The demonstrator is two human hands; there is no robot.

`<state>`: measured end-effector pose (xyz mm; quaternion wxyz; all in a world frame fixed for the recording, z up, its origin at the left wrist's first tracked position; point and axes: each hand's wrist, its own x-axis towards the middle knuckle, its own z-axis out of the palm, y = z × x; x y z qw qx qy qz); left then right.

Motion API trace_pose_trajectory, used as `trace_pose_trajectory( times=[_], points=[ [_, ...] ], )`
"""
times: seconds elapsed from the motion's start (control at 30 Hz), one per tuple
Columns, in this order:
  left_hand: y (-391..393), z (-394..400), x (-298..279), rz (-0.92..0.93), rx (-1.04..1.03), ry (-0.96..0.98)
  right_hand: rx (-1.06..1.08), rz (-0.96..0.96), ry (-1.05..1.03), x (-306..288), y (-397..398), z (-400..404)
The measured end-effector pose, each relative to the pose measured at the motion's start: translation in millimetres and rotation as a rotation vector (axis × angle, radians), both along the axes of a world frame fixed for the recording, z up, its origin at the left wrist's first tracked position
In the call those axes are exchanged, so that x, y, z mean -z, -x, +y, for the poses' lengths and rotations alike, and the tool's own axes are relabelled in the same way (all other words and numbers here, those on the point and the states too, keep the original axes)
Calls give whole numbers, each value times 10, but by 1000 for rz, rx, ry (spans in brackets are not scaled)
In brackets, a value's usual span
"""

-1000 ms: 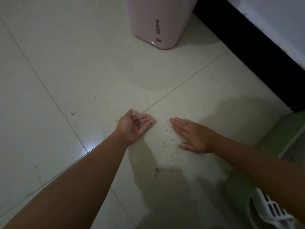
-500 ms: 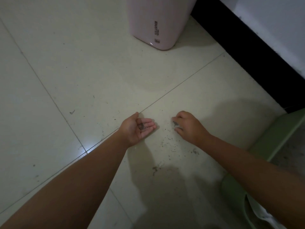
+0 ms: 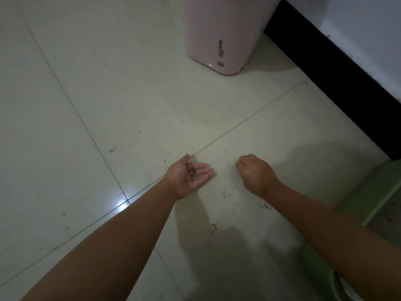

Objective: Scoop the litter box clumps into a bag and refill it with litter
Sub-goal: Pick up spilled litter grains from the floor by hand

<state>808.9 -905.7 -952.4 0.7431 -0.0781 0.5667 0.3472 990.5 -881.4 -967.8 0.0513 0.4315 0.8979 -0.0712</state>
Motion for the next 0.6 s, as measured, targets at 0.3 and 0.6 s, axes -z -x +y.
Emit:
trace_pose_trajectory(
  times=[0.3,0.6],
  points=[
    [-39,-81,3,-67,-80,33,583,647,712,-287,333,-5],
    [-53,-55,-2,-54,-108,32,616,314,320,-87,-191,57]
  ],
)
